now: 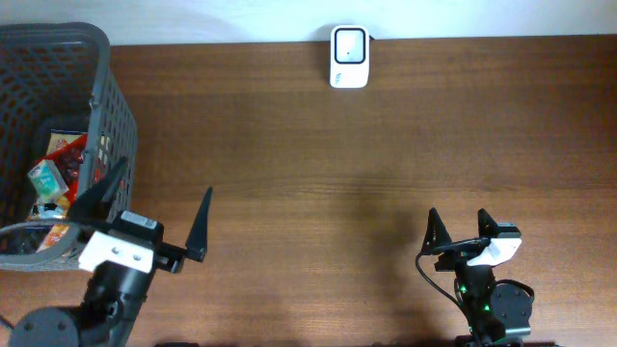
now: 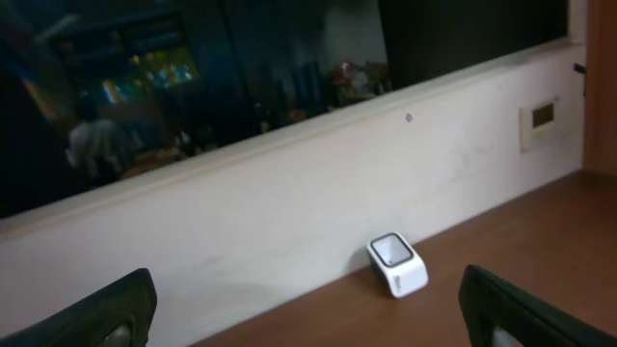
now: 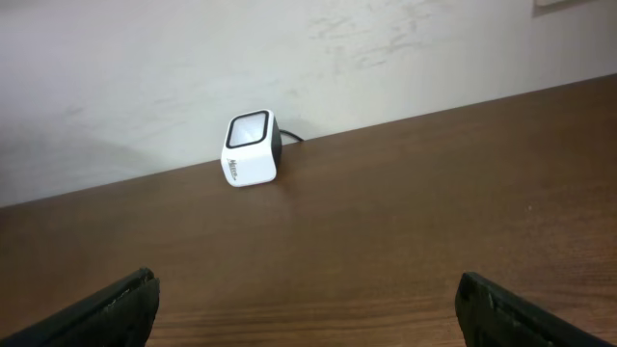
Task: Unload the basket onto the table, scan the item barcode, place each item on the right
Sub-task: 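Move the left gripper over the basket and lower toward the tissue pack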
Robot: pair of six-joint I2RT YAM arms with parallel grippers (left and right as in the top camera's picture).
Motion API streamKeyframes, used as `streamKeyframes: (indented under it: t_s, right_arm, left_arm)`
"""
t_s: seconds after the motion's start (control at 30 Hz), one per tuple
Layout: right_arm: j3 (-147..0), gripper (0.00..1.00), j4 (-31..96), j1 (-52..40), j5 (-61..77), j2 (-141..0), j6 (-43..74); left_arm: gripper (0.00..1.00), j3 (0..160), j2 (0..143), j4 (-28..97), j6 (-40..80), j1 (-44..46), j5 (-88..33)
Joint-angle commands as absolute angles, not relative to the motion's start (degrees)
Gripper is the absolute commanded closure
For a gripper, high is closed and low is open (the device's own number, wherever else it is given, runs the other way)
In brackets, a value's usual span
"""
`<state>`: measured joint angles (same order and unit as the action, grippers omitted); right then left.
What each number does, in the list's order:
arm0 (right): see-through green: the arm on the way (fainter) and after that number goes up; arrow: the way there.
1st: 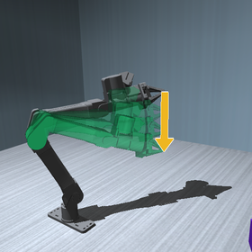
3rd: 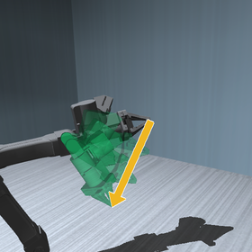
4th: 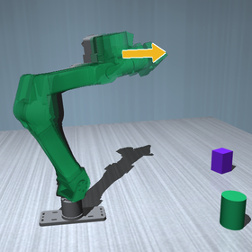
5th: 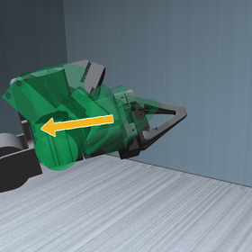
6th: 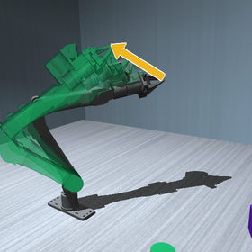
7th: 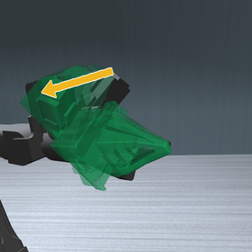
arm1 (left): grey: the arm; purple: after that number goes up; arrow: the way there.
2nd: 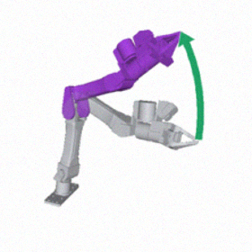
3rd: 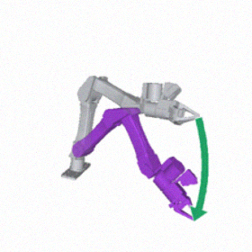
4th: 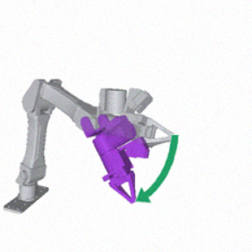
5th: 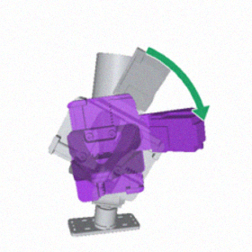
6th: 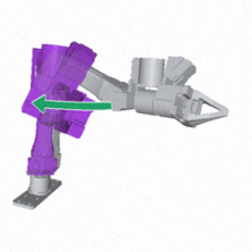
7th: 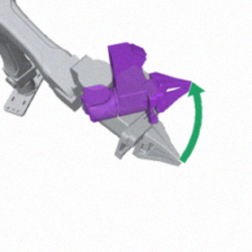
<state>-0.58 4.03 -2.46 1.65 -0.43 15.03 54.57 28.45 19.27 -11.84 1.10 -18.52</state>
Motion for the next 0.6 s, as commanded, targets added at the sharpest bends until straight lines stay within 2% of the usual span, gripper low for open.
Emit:
streamKeyframes:
  t_s: [0.0,0.13,0.33,0.47,0.57]
  right_arm:
    - [-0.3,0.01,4.3,-2.7,2.6,-0.4,15.5]
    - [-0.3,0.02,4.3,-2.7,2.6,-0.4,15.5]
    - [-0.3,0.02,4.3,-2.7,2.6,-0.4,15.5]
    - [-0.3,0.02,4.3,-2.7,2.6,-0.4,15.5]
    - [-0.3,0.02,4.3,-2.7,2.6,-0.4,15.5]
  left_arm:
    - [0.01,58.5,31.8,20.8,-11.1,1.2,-20.2]
    - [0.01,72.3,43.1,35.4,-7.2,1.2,-13.6]
    - [0.01,93.0,63.9,61.4,-7.4,1.2,-16.6]
    - [0.01,98.2,71.6,65.7,-6.8,1.2,-12.6]
    - [0.01,100.4,75.1,65.9,-0.7,1.2,-2.7]
